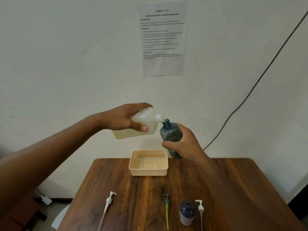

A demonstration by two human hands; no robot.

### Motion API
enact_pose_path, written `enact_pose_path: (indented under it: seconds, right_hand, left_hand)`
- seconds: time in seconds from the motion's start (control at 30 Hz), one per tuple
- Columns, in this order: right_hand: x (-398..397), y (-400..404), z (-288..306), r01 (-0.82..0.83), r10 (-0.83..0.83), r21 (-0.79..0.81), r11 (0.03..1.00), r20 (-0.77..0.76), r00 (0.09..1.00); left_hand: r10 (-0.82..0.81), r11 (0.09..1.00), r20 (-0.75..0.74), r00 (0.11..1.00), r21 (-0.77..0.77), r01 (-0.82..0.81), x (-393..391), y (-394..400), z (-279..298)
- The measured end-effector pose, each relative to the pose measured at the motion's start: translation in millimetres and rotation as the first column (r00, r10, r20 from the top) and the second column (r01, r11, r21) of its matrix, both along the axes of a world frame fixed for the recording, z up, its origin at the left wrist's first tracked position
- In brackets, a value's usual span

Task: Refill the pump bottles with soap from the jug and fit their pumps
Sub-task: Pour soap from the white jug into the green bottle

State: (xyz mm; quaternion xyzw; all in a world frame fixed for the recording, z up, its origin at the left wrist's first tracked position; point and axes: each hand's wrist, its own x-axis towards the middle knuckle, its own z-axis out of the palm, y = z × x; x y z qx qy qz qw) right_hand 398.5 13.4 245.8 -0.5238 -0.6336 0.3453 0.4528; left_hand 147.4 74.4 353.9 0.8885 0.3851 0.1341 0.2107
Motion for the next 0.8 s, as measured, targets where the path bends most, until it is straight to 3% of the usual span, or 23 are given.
enact_pose_path:
  seconds: [0.8]
  right_hand:
    - [2,-5,3,0.007,-0.007,0.026,1.000,-0.025,1.000]
  left_hand:
    - [-0.032,0.999,-0.046,0.998,0.007,0.033,5,-4,16]
